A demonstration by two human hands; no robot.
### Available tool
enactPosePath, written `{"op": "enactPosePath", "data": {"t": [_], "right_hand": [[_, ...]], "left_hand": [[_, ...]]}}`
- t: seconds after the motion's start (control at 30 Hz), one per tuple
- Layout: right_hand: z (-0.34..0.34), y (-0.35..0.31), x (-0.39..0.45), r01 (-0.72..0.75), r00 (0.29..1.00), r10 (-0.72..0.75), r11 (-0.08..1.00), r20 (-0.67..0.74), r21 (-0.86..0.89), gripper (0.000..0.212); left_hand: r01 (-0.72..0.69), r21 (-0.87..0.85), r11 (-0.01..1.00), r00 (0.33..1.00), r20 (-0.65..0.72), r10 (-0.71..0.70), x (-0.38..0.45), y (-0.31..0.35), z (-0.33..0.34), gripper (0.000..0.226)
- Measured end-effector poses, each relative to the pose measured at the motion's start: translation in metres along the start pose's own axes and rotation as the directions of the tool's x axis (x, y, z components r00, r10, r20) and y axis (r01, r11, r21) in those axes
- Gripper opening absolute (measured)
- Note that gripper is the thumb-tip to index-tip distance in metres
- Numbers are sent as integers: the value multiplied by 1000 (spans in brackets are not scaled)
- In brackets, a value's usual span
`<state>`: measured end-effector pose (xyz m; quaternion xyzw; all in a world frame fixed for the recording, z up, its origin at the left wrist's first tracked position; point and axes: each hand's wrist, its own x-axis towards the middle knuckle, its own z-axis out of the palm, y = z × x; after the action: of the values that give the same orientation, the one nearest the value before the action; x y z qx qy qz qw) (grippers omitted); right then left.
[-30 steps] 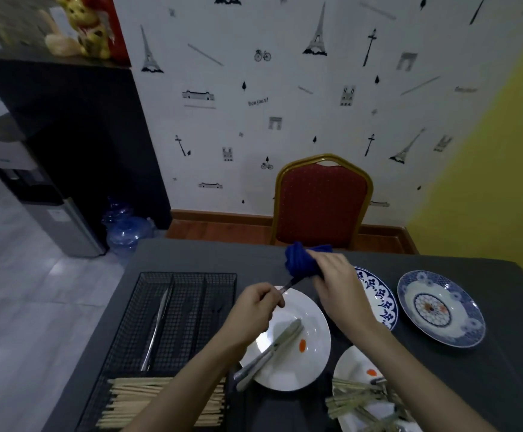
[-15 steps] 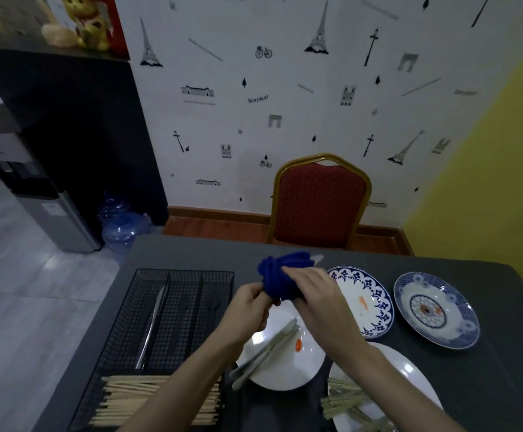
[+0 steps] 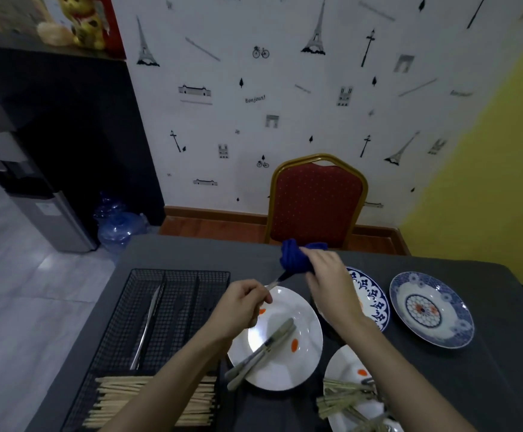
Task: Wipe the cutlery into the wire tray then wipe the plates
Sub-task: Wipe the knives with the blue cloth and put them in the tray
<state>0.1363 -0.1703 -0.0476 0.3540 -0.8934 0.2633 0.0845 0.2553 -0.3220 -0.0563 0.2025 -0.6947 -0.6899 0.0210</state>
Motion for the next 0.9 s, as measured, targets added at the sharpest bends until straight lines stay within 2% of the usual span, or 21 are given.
{"op": "enactPosePath", "data": {"t": [0.13, 0.17, 0.3, 0.4, 0.47, 0.53, 0.63, 0.77, 0.9], "right_hand": [[4, -32, -20, 194, 979, -198, 977, 42, 87, 48], [4, -28, -18, 198, 979, -201, 977, 29, 80, 49], [8, -8, -13, 45, 999, -45, 998, 3, 34, 52], [15, -35, -38, 178, 982, -181, 982, 47, 66, 51], [19, -32, -38, 209, 976, -212, 977, 55, 45, 52], [24, -9, -19, 84, 995, -85, 996, 58, 16, 48], [27, 19, 7, -88, 994, 89, 996, 58, -19, 41], [44, 3, 16, -2, 997, 1, 1000, 83, 21, 42], [72, -30, 4, 40, 990, -59, 989, 127, 144, 41]], "left_hand": [[-22, -15, 1000, 1000, 11, 22, 4, 4, -5, 28], [-22, -18, 1000, 1000, 12, 22, 2, 1, -6, 29], [5, 47, 999, 1000, -7, -5, -1, -10, -2, 30], [17, 34, 999, 1000, -7, -17, -6, -15, -2, 28], [16, 43, 999, 1000, -6, -16, -12, -19, -9, 28], [21, 54, 998, 999, -34, -20, -24, -27, -18, 29], [29, 7, 1000, 989, -147, -28, -45, -43, -38, 31], [94, 31, 995, 900, -429, -72, -53, -83, -91, 27], [221, 93, 971, 786, -606, -121, -48, -124, -134, 27]]}}
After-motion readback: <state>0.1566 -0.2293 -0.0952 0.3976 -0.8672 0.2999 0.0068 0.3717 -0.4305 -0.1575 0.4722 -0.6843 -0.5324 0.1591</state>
